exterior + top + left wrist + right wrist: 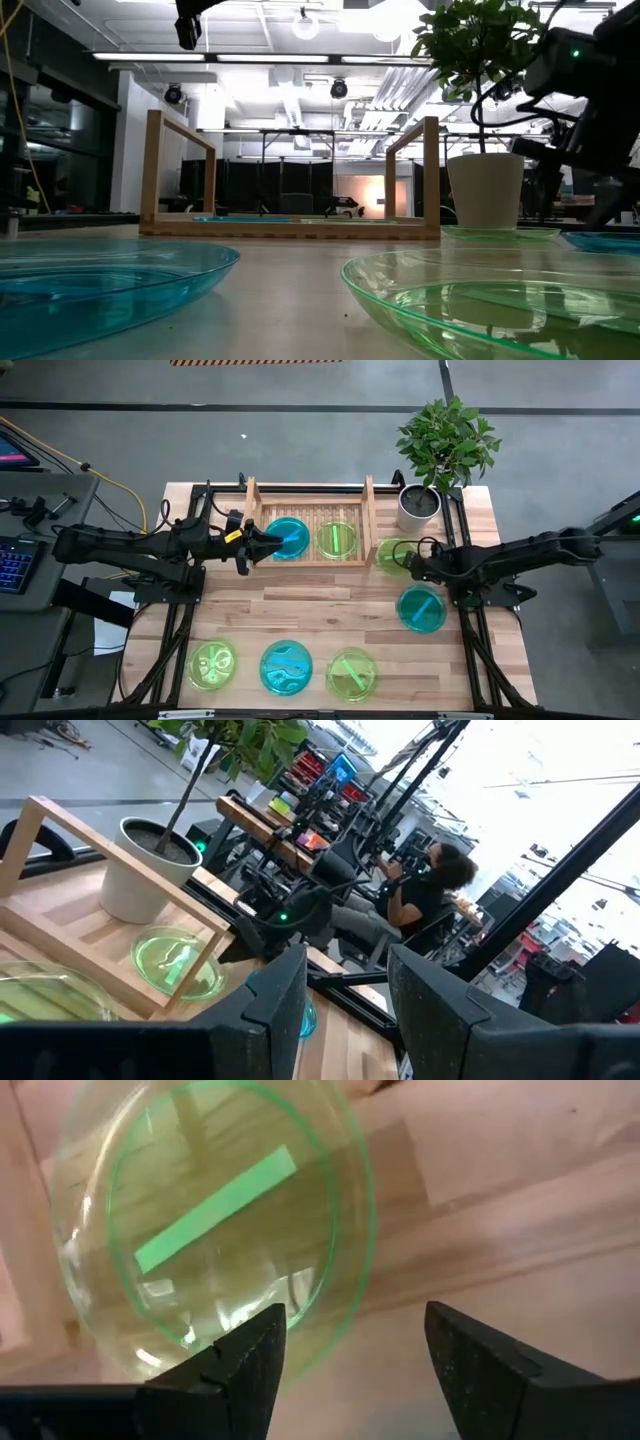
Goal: Place and stack plates onto a shelf
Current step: Stack the top transparent green plate on top of the transparent green plate on the shelf
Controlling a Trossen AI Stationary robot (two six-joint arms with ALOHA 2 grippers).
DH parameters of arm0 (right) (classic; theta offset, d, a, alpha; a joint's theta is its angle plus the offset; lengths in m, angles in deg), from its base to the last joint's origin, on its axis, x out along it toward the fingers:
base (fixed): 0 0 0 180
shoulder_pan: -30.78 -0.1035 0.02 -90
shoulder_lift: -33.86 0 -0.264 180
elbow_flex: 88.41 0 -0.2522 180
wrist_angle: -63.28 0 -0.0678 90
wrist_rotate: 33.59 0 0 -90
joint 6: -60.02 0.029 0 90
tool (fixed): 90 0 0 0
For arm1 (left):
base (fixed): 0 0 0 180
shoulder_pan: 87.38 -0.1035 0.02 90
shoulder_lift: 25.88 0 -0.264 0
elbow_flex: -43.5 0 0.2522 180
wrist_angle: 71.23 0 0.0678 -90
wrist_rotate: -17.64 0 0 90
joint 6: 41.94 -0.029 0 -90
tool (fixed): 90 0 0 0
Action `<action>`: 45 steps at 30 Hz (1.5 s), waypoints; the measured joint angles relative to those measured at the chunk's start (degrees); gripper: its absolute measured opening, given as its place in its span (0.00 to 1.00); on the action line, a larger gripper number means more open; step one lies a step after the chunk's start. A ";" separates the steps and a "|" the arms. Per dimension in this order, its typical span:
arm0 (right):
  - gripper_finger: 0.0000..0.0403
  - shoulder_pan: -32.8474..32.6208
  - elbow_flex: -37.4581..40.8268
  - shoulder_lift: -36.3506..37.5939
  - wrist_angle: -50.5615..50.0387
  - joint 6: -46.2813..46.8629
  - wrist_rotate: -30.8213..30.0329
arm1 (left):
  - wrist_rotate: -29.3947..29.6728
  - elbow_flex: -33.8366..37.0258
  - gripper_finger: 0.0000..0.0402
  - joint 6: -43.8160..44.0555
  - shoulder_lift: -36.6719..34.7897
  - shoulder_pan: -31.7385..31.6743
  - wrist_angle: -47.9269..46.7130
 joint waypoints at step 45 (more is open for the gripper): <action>0.00 6.09 -23.09 7.42 -27.57 -28.35 -2.08 | 0.07 0.00 0.33 0.44 0.00 0.00 -0.10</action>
